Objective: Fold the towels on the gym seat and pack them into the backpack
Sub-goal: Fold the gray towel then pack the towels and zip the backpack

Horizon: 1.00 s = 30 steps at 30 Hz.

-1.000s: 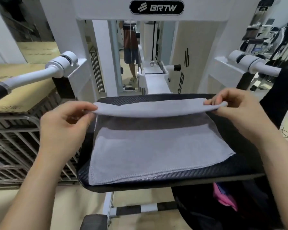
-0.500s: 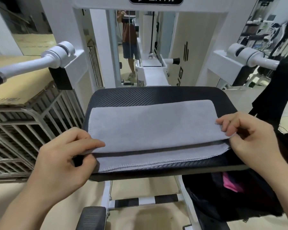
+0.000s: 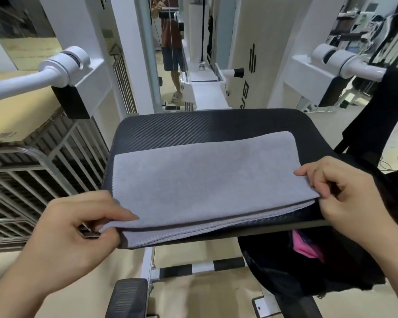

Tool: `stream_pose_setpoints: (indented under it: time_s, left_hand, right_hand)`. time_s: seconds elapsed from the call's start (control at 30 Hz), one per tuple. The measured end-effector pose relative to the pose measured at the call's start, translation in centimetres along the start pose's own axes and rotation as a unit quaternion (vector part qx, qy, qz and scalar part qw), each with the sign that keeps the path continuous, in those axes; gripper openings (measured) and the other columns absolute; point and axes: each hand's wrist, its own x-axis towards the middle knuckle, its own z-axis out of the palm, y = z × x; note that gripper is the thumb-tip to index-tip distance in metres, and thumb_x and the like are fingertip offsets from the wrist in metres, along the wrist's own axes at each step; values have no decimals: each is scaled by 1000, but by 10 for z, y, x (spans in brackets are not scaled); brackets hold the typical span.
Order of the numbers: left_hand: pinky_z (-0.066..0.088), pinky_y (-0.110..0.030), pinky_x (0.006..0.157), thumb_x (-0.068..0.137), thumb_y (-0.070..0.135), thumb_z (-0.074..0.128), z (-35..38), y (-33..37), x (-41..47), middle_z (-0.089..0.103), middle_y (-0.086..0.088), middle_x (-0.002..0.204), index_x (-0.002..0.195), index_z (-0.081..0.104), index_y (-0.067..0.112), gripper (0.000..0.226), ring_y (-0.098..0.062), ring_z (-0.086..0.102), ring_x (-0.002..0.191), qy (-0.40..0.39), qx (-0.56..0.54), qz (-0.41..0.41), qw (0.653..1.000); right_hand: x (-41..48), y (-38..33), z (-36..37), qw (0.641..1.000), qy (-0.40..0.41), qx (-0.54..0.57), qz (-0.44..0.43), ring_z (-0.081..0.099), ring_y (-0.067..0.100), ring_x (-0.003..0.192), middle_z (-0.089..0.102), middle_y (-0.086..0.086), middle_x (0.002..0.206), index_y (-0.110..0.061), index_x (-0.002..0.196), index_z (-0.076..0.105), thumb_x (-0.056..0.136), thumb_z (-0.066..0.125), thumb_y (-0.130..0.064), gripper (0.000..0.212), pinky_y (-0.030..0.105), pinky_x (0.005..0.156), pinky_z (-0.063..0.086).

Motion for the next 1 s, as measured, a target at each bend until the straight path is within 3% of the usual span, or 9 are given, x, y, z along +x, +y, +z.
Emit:
stream_pose_setpoints:
  time_s: [0.2, 0.3, 0.37, 0.47, 0.63, 0.73, 0.8, 0.9, 1.0]
  left_hand:
    - [45, -19, 53, 72, 33, 62, -18, 0, 3, 56, 12, 63, 89, 71, 45, 23, -7, 53, 54, -192, 25, -5, 981]
    - [46, -15, 66, 84, 45, 65, -22, -1, 31, 68, 11, 76, 87, 74, 38, 12, -5, 61, 69, -39, -33, -57, 997]
    - [44, -24, 79, 91, 54, 51, -16, -10, 63, 65, 11, 92, 96, 71, 36, 27, -10, 58, 88, 36, 128, -76, 988]
    - [46, -36, 72, 77, 72, 46, -9, -21, 94, 62, 1, 86, 81, 67, 28, 49, -15, 55, 82, -94, 223, -144, 959]
    - [34, -32, 57, 69, 47, 78, -21, -17, 100, 49, 6, 57, 64, 50, 19, 40, -13, 45, 57, -153, 112, -186, 964]
    - [40, -35, 66, 72, 31, 82, -22, -31, 108, 59, 3, 77, 74, 55, 24, 29, -17, 54, 71, -46, -92, -236, 966]
    - [48, -38, 73, 76, 27, 80, -13, -41, 117, 61, -2, 91, 90, 58, 34, 27, -22, 59, 81, 76, -149, -267, 949]
    - [40, -30, 65, 85, 24, 71, 1, -39, 124, 52, 4, 81, 120, 49, 26, 42, -8, 50, 71, 194, -75, -279, 937]
    - [44, -36, 72, 86, 36, 67, 4, -34, 120, 56, 3, 83, 128, 36, 32, 53, -10, 54, 75, 196, -28, -276, 941]
  right_hand:
    - [11, -11, -24, 973, -159, 88, 139, 62, 12, 112, 61, -1, 82, -20, 64, 48, 68, 42, 31, 52, 27, 86, 50]
    - [46, -17, -38, 967, -81, 161, 178, 65, 18, 106, 69, 2, 100, -23, 78, 60, 76, 59, 9, 32, 38, 95, 51]
    - [76, -17, -28, 975, -36, 99, 196, 63, 14, 103, 68, -4, 104, -29, 95, 66, 89, 62, -13, 17, 33, 93, 50]
    - [113, -12, -5, 940, -243, -62, 231, 58, 6, 101, 63, -15, 108, -32, 111, 63, 87, 61, -47, 28, 25, 88, 45]
    - [140, 3, -8, 886, -391, -110, 224, 64, 17, 80, 70, -1, 85, -20, 82, 67, 78, 77, -34, 18, 35, 77, 51]
    - [152, 3, -11, 895, -365, 10, 257, 54, 13, 66, 59, 1, 71, -13, 75, 53, 81, 75, -12, 22, 25, 59, 43]
    - [161, 11, 1, 919, -282, 48, 271, 53, 17, 71, 58, -1, 72, -18, 74, 53, 79, 75, -8, 25, 30, 62, 44]
    - [162, 13, 36, 953, -119, -151, 235, 55, 27, 91, 59, 2, 97, -22, 100, 57, 81, 67, -14, 23, 38, 76, 46]
    - [145, -18, 75, 944, -38, -325, 55, 45, 34, 121, 49, 14, 130, -15, 133, 48, 88, 56, -25, 46, 46, 93, 45]
